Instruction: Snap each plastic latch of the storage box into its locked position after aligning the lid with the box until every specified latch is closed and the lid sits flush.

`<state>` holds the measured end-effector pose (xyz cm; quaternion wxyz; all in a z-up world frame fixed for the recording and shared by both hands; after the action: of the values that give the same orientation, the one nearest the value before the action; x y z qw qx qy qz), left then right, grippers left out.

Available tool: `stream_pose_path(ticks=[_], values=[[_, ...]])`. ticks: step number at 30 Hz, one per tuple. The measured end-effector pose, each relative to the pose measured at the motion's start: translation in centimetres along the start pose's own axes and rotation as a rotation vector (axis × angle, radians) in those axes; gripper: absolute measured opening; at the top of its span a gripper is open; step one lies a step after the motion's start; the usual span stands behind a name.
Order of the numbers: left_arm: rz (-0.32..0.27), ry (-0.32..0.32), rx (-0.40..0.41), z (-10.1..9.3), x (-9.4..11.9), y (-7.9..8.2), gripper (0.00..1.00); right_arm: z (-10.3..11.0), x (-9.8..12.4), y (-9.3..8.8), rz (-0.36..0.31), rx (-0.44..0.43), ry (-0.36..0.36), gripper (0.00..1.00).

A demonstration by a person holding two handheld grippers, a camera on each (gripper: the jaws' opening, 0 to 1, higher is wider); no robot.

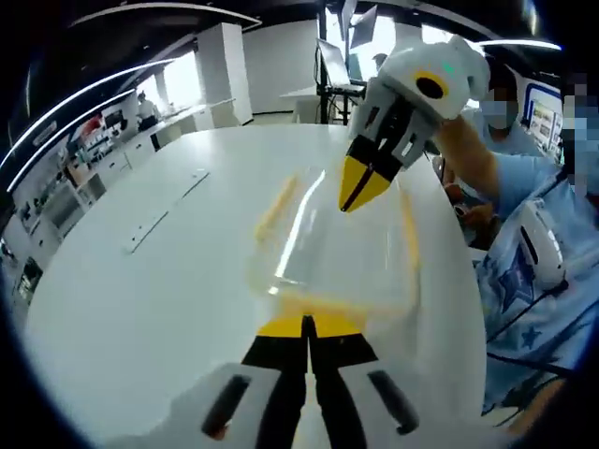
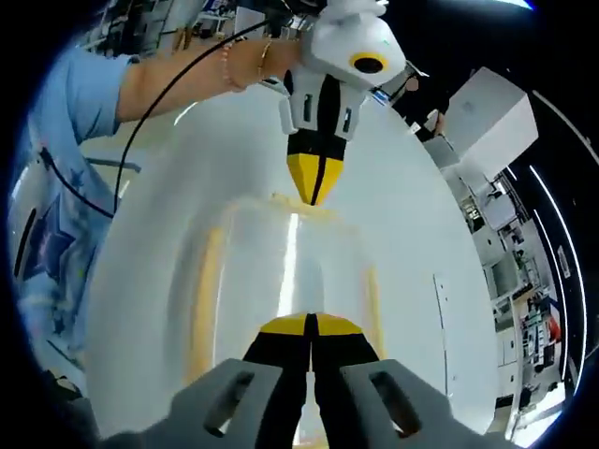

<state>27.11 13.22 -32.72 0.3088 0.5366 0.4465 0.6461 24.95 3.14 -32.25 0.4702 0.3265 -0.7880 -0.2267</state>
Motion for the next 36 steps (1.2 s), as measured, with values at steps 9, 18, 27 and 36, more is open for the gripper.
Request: stream_pose_path(ticks=[9,18,27,36], values=[[-0.059,0.013,0.002,-0.7,-0.4,-1.5,0.0,0.2,0.1,0.2,0.002,0.003,0.005,0.0],[-0.183,0.032,0.003,-0.3,-0.4,-1.7,0.0,0.3,0.9,-0.4,0.067,0.011,0.036,0.0],[-0.198,0.04,-0.017,-0.3,-0.6,-1.5,0.0,0.5,0.8,-0.5,0.12,0.039,0.025,0.0],[-0.206,0.062,-0.007,-0.2,-0.6,-1.5,0.0,0.6,0.7,-0.5,0.139,0.046,0.027,0.0]])
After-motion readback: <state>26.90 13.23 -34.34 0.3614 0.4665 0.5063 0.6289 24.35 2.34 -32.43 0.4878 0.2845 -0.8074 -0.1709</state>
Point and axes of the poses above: the point that each gripper's makers call its tool centre point, and the gripper's own axes: x roughly backward along the fingers, z roughly to its left, y roughly out of its top, the point moved 1 cm from there along x, roughly backward along the fingers, and after that the axes turned 15 degrees about -z, right-handed, at the moved point
